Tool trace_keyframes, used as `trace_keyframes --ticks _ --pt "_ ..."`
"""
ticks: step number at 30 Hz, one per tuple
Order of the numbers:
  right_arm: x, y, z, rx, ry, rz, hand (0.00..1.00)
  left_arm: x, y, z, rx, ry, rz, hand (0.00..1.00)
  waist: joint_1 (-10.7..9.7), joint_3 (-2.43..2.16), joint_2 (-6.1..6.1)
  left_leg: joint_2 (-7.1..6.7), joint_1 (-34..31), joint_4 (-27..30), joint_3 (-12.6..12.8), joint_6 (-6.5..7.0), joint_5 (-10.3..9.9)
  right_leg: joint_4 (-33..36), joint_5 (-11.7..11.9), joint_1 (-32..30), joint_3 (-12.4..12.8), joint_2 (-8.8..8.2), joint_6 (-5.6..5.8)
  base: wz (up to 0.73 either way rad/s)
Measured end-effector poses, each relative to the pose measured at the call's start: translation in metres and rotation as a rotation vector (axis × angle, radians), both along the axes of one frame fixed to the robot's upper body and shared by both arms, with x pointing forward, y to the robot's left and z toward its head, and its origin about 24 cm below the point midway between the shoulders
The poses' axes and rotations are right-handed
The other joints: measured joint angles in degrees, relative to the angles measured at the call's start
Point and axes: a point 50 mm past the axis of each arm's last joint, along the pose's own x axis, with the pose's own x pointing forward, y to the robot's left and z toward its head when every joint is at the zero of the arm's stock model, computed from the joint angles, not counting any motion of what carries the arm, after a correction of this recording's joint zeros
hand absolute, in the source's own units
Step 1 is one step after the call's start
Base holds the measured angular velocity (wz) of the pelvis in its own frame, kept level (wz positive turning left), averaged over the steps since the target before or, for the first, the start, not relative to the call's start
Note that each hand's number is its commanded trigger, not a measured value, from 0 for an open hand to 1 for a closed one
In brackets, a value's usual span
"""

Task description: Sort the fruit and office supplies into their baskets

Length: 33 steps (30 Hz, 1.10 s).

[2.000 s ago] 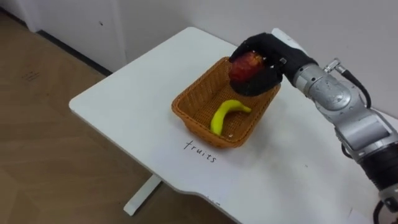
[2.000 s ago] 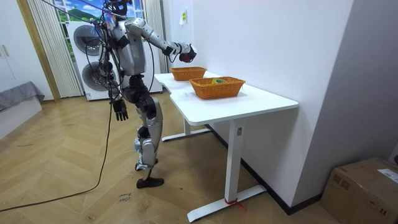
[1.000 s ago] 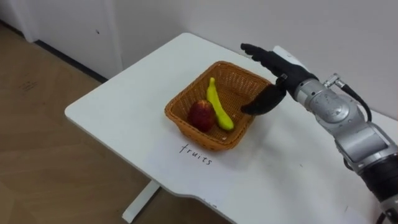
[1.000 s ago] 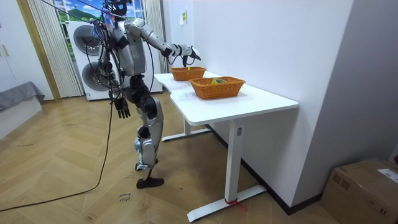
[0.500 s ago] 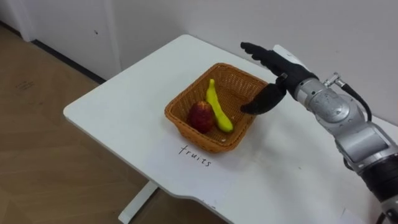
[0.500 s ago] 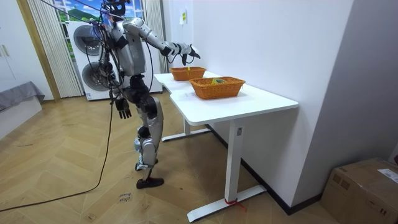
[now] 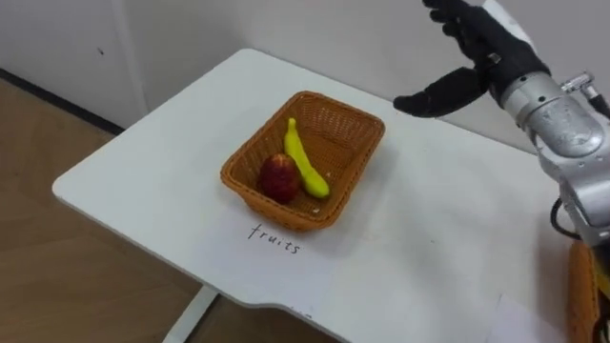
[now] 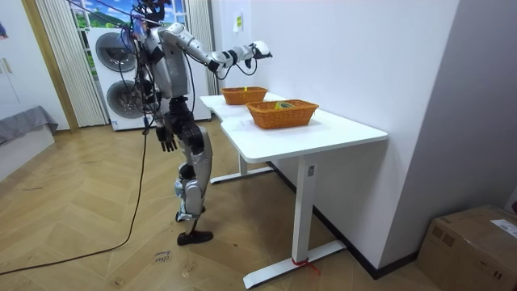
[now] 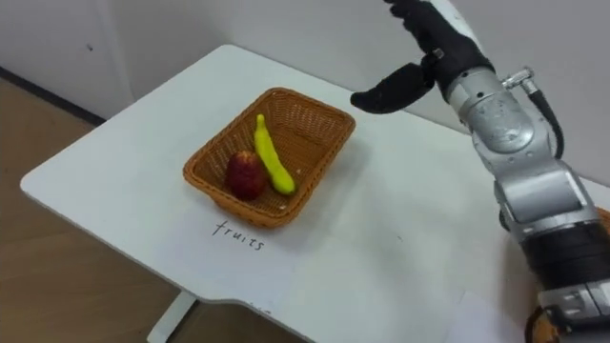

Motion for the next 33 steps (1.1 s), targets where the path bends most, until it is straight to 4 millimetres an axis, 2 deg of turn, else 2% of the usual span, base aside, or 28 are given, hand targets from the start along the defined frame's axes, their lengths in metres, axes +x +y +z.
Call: trace_keyframes --ticks 4,5,11,14,15,18,21,24,28,30,33 --pt "-0.002 -0.007 0.013 0.025 -0.074 -0.04 0.0 -0.001 0.003 0.0 0.005 0.007 0.004 0.0 -2.34 -0.46 0.53 0.44 1.33 -1.06 1.83 -0.05 -0.19 0.54 0.04 0.01 1.61 0.06 -0.03 -0.29" --pt "-0.004 -0.01 0.019 0.034 -0.104 -0.053 0.0 0.001 0.003 0.0 0.005 0.001 0.001 0.0 -3.46 -0.46 0.59 0.55 1.69 -1.05 2.42 -0.05 -0.2 0.53 0.04 0.0 2.09 0.08 -0.04 -0.25" --pt "-0.016 -0.027 0.037 0.081 -0.208 -0.13 0.0 0.006 0.006 0.001 0.011 -0.016 -0.01 0.0 -5.87 -0.57 0.81 1.9 2.62 -1.86 6.28 -0.46 -0.68 0.5 0.74 -1.44 6.36 1.21 -0.69 -0.36" --pt "-0.029 -0.042 0.04 0.137 -0.251 -0.183 0.0 0.012 0.007 0.002 0.011 -0.03 -0.014 0.0 -7.95 -0.61 0.73 2.35 2.51 -1.85 6.84 -0.67 -0.81 0.52 1.0 -2.06 6.96 1.56 -0.88 -0.2" --pt "-0.035 -0.048 0.041 0.172 -0.269 -0.205 0.0 0.012 0.007 0.002 0.011 -0.031 -0.013 0.0 -8.22 -0.86 0.51 2.62 2.71 -1.84 7.87 -0.78 -0.88 0.65 1.01 -2.49 8.01 1.8 -0.91 -0.29" --pt "-0.046 -0.059 0.046 0.246 -0.324 -0.256 0.0 0.011 0.008 0.002 0.017 -0.027 -0.01 0.0 -9.69 -0.56 0.8 3.29 3.03 -1.92 9.76 -1.08 -1.08 0.65 1.28 -3.04 9.73 2.32 -1.29 -0.36" --pt "-0.054 -0.075 0.046 0.253 -0.342 -0.331 0.0 0.013 0.009 0.002 0.03 -0.04 -0.012 0.0 -11.33 -0.46 0.84 3.87 3.18 -2.08 11.43 -1.34 -1.24 0.64 1.47 -3.84 11.56 2.91 -1.58 -0.3" --pt "-0.061 -0.087 0.047 0.279 -0.366 -0.394 0.0 0.012 0.009 0.002 0.036 -0.041 -0.012 0.0 -12.08 -0.25 0.92 4.46 3.79 -2.77 13.47 -1.65 -1.42 0.77 1.7 -4.43 13.48 3.51 -1.93 -0.36" --pt "-0.067 -0.096 0.048 0.303 -0.404 -0.459 0.0 0.016 0.01 0.002 0.048 -0.053 -0.013 0.0 -14.38 -0.22 0.95 4.96 3.94 -2.74 14.41 -2.02 -1.68 0.38 1.8 -4.91 14.68 4.09 -2.12 -0.2" --pt "-0.073 -0.102 0.044 0.304 -0.412 -0.496 0.0 0.018 0.01 0.003 0.058 -0.068 -0.015 0.0 -14.17 -0.39 0.71 5.38 3.84 -2.71 15.56 -2.21 -1.8 0.45 1.93 -5.57 15.69 4.43 -2.34 -0.23" --pt "-0.08 -0.11 0.038 0.306 -0.413 -0.559 0.0 0.02 0.01 0.003 0.062 -0.075 -0.018 0.0 -14.66 -0.3 0.97 5.58 3.69 -2.73 15.95 -2.35 -1.89 0.51 1.98 -6.02 15.87 4.6 -2.4 -0.13"
